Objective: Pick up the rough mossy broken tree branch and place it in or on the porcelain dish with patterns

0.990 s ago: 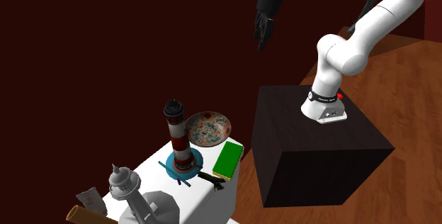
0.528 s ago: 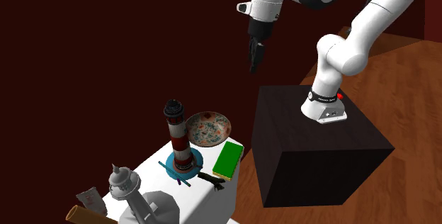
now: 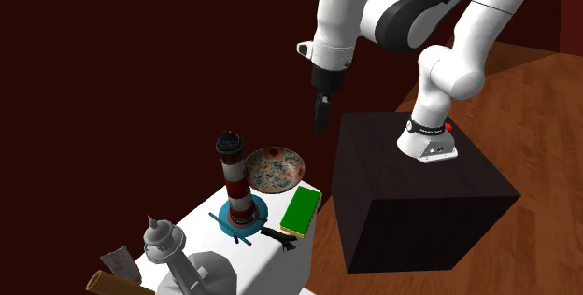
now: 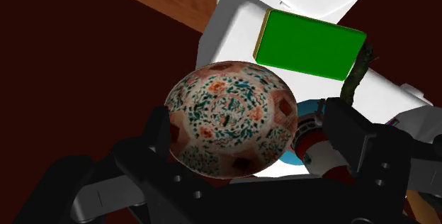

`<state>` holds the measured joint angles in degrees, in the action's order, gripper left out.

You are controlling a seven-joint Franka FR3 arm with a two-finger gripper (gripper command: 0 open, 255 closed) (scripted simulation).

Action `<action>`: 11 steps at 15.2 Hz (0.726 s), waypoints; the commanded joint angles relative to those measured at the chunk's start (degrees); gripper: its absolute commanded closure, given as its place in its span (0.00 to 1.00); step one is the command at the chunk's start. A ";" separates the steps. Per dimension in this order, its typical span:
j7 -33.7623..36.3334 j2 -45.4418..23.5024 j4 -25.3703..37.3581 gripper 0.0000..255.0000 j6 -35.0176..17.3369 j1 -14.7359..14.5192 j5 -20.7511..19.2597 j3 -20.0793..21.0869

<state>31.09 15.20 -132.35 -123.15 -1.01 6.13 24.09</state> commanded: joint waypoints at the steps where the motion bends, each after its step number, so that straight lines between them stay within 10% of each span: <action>1: 4.19 -4.36 2.10 0.00 -1.85 0.14 -1.40 2.02; 11: 24.84 -28.72 16.80 0.00 -7.24 -3.33 -14.71 5.34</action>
<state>53.54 -10.27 -118.27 -130.44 -3.49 -6.67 29.58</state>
